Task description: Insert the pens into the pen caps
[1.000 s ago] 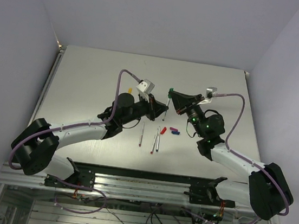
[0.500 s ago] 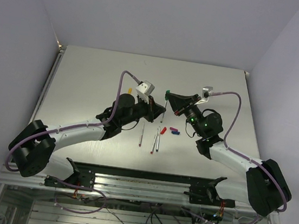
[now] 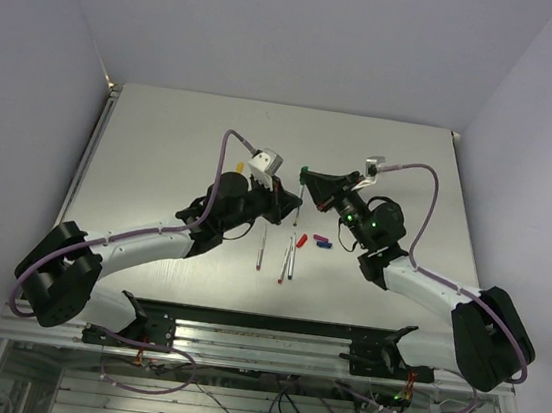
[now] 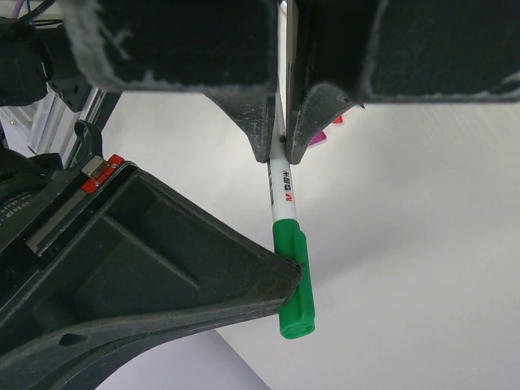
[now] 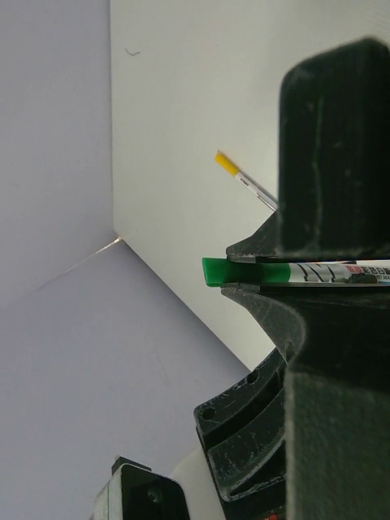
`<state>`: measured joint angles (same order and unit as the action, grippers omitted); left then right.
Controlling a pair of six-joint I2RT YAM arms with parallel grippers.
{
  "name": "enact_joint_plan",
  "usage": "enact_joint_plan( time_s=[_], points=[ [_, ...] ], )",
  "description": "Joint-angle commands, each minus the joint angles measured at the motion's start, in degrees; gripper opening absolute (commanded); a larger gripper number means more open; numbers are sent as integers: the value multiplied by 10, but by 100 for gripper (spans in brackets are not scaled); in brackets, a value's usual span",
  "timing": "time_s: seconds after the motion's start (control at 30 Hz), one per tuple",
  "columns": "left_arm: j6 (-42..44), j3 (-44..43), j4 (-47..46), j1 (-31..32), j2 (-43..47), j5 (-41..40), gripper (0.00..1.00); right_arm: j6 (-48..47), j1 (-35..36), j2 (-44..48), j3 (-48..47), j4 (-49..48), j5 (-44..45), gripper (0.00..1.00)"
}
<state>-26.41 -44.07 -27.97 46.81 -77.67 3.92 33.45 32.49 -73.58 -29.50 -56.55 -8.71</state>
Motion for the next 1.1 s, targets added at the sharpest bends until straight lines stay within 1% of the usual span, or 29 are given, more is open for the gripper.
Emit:
enact_joint_plan(
  time_s=[0.0,0.13,0.17,0.27,0.3,0.4,0.47,0.63,0.7,0.73,0.77,0.87,0.93,1.07],
  points=[
    [0,-28,-149,-9,26,-13,7,-29,15,-27,-13,138,-31,0],
    [13,-26,-128,-9,34,-28,7,-46,16,-20,-37,156,9,0],
    [16,-25,-118,-9,35,-33,7,-50,15,-15,-45,164,23,3],
    [20,-24,-93,-9,32,-38,7,-71,15,8,-63,172,55,26],
    [19,-23,-87,-9,29,-37,7,-77,16,18,-68,170,68,33],
    [21,-22,-62,-9,14,-38,7,-90,15,49,-79,163,93,45],
    [22,-14,-52,-10,3,-46,7,-101,15,73,-81,154,102,51],
    [44,-10,-4,-10,-25,-118,7,-107,15,130,-75,194,135,53],
    [56,-23,27,-16,-42,-164,7,-99,15,140,-79,243,174,53],
    [61,-29,36,-22,-51,-171,7,-89,15,142,-86,282,205,53],
    [61,-32,41,-33,-60,-170,7,-75,15,138,-94,323,237,53],
    [32,-38,37,-85,-94,-133,7,-42,15,125,-110,438,313,53],
    [33,-54,58,-111,-123,-132,7,-24,15,118,-103,468,335,53],
    [57,-110,135,-126,-186,-172,7,-7,15,108,-85,485,336,53]
  ],
)
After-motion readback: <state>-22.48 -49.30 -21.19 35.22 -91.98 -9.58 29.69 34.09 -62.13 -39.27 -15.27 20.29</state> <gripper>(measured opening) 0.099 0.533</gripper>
